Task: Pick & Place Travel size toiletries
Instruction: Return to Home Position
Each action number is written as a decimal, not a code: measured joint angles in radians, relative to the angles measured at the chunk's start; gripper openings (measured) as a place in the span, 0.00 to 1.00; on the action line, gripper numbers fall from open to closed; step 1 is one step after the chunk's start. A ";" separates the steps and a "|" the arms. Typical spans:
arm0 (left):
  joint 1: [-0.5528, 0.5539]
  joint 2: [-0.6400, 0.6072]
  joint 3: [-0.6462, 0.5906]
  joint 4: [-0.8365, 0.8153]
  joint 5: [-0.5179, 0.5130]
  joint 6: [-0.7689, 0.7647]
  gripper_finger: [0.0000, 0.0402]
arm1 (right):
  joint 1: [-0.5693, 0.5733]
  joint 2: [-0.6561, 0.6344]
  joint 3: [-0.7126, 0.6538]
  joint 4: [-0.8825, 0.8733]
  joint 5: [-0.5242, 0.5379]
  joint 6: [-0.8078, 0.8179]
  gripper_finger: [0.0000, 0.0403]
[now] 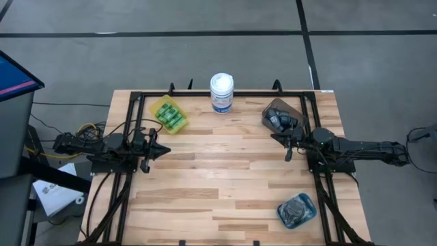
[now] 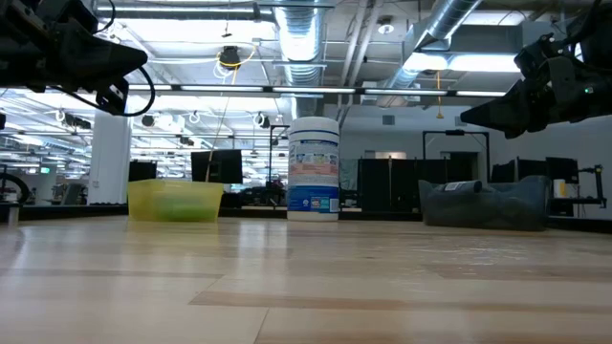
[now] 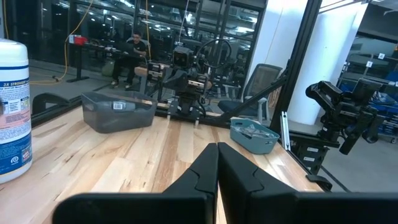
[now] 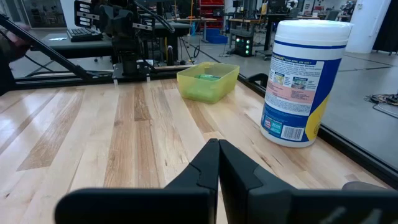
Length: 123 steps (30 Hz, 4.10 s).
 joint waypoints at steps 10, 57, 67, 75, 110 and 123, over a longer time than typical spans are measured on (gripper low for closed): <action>0.000 0.000 0.000 0.002 0.000 0.000 0.00 | 0.000 0.000 0.000 0.000 0.000 0.000 0.00; -0.002 0.203 0.000 0.031 0.000 0.000 0.00 | 0.000 0.000 0.000 0.000 0.000 0.000 0.00; -0.002 0.203 0.000 0.036 0.000 0.000 0.00 | 0.000 0.000 0.000 0.000 0.000 0.000 0.00; -0.002 0.203 0.000 0.037 0.000 0.000 0.00 | 0.000 0.000 0.000 0.000 0.000 0.000 0.00; -0.002 0.203 0.000 0.037 0.000 0.000 0.00 | 0.000 0.000 0.000 0.000 0.000 0.000 0.00; -0.001 0.203 0.000 0.041 0.000 0.000 0.00 | 0.000 0.000 0.000 0.000 0.000 0.000 0.00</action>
